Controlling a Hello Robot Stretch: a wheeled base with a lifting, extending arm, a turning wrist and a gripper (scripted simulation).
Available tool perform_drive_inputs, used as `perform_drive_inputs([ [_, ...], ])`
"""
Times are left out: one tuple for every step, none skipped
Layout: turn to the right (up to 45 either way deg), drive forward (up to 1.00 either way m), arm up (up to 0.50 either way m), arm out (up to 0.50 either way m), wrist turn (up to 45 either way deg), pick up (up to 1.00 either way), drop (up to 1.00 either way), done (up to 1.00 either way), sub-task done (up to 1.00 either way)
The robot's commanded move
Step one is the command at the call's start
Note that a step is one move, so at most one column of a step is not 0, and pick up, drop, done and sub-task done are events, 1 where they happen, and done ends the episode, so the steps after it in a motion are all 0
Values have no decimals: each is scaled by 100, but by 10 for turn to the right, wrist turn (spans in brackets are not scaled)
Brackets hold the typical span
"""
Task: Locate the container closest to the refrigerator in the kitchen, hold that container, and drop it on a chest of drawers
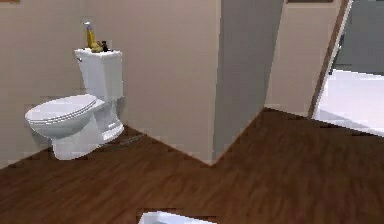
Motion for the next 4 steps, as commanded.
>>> perform_drive_inputs([
  [0, 40, 0, 0, 0, 0, 0, 0, 0],
  [120, 0, 0, 0, 0, 0, 0, 0, 0],
  [0, 90, 0, 0, 0, 0, 0, 0, 0],
  [180, 0, 0, 0, 0, 0, 0, 0, 0],
])
